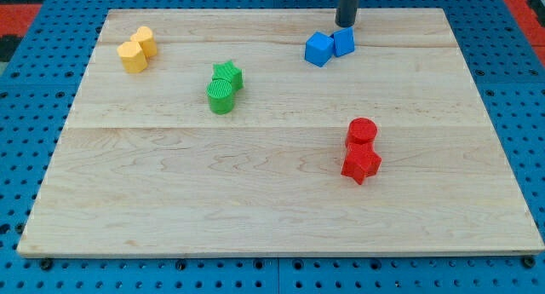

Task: Place your arm to the center of the board

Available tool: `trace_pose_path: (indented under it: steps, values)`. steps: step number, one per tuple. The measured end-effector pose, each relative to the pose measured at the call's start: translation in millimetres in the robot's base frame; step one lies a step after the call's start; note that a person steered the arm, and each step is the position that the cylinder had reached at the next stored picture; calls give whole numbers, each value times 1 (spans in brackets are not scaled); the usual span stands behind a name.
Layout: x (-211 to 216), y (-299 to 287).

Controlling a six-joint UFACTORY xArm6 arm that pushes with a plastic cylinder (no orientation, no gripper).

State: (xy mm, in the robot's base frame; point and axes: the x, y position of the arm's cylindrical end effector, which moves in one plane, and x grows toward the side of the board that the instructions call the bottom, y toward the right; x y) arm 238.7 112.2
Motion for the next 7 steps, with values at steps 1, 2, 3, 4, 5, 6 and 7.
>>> trace_pose_path:
  steps: [1,2,3,4,5,6,7]
  values:
    - [20,-18]
    - [6,-13]
    - [-11,71]
    - [27,116]
    - [83,115]
    - [107,90]
    - [132,31]
